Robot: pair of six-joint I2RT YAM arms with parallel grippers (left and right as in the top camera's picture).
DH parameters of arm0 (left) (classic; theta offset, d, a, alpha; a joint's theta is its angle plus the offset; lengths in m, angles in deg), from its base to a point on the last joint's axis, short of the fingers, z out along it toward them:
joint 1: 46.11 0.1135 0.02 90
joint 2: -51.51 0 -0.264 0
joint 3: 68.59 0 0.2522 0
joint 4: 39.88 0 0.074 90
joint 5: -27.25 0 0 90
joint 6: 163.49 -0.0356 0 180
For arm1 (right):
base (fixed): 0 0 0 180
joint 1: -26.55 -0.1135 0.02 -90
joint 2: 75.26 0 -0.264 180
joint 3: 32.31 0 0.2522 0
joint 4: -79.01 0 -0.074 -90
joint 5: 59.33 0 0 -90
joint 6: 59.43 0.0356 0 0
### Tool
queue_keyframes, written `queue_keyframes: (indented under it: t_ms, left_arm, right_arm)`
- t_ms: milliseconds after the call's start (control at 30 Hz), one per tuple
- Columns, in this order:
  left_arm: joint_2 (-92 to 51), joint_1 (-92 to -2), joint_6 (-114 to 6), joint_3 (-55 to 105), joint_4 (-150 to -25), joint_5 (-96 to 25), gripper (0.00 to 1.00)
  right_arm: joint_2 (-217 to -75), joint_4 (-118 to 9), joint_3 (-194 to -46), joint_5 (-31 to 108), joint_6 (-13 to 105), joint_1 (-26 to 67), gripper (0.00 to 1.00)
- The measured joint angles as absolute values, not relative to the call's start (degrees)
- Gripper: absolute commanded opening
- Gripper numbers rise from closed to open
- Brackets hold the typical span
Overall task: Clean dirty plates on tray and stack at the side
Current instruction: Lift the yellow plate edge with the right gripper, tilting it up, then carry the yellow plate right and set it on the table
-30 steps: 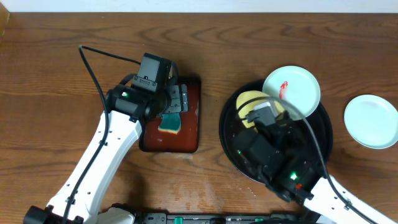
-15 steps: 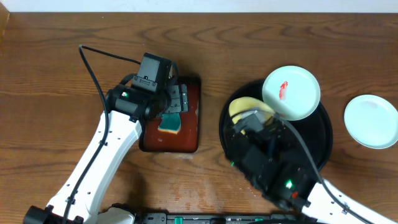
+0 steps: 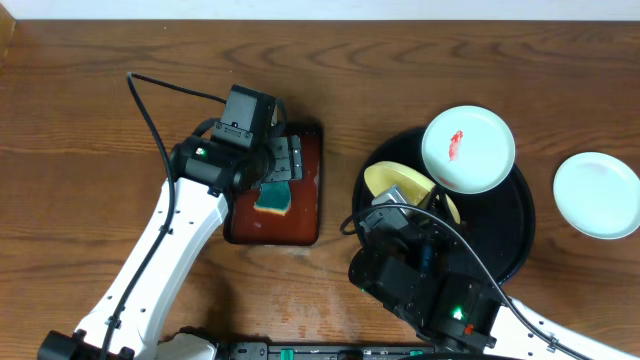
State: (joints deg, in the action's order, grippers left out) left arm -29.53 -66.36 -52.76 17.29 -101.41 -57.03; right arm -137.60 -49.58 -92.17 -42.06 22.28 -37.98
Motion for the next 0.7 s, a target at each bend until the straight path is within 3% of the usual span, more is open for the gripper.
queue_keyframes:
  t_ms: [133, 300, 500, 700]
  left_arm:
    - [-29.53, -66.36, -52.76, 17.29, -101.39, -57.03, 0.82]
    - [-29.53, -66.36, -52.76, 17.29, -101.41, -57.03, 0.82]
    - [-29.53, -66.36, -52.76, 17.29, -101.41, -57.05, 0.82]
    - [-29.53, -66.36, -52.76, 17.29, -101.41, -57.03, 0.82]
  right_arm:
    - [-137.60, -49.58, -92.17, -42.50, 22.80, -37.92, 0.01]
    - [-137.60, -48.01, -92.17, -39.35, 32.33, -33.28, 0.01]
    - [-137.60, -47.68, -92.13, -7.98, 43.52, -9.09, 0.01]
    - [-137.65, -48.16, -92.11, 23.95, 45.82, 18.91, 0.01]
